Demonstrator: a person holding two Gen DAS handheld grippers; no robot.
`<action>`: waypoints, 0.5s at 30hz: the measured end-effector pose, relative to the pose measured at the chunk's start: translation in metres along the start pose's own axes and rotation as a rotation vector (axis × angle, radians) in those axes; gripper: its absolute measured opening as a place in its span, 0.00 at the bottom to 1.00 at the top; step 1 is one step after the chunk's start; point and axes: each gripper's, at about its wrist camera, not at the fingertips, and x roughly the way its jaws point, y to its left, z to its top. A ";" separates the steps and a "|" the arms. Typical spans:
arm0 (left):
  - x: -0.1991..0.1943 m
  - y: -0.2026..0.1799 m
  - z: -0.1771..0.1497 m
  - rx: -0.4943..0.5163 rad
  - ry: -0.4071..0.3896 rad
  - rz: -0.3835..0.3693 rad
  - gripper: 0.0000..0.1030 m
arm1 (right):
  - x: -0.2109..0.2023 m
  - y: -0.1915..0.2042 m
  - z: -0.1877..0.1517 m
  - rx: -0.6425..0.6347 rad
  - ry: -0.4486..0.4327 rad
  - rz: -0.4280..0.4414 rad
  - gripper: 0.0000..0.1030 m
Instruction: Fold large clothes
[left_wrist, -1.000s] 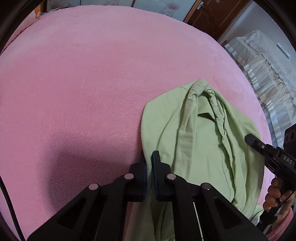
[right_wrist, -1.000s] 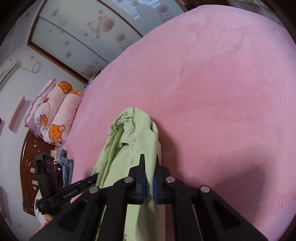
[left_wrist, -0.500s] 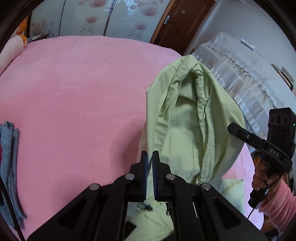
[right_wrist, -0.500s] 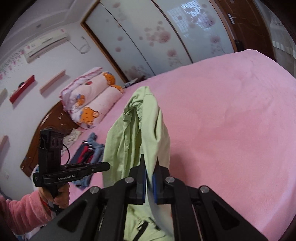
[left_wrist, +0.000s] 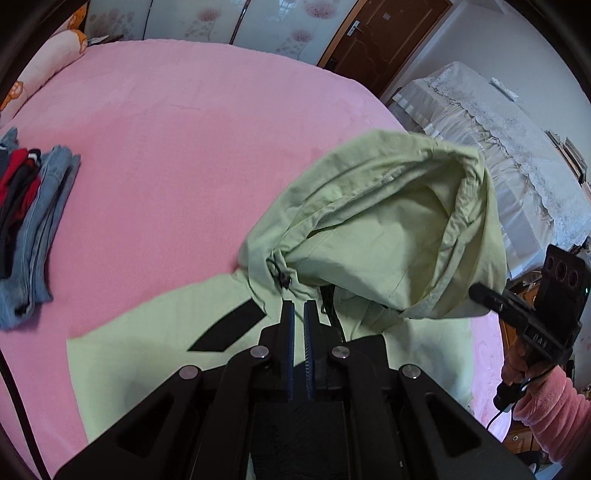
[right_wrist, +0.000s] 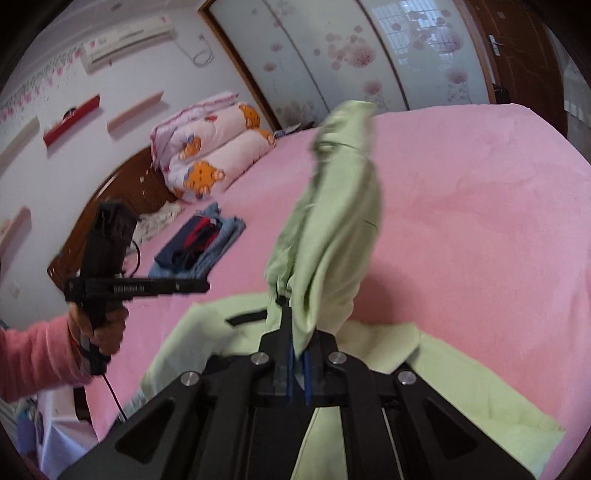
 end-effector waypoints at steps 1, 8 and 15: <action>0.001 -0.003 0.002 -0.001 0.002 -0.002 0.03 | 0.001 0.006 -0.004 -0.025 0.021 -0.007 0.03; -0.001 -0.026 0.016 0.048 -0.003 -0.010 0.03 | 0.020 0.037 -0.036 -0.195 0.166 -0.046 0.02; 0.011 -0.047 0.044 0.113 0.067 -0.019 0.08 | 0.025 0.048 -0.057 -0.202 0.200 -0.091 0.02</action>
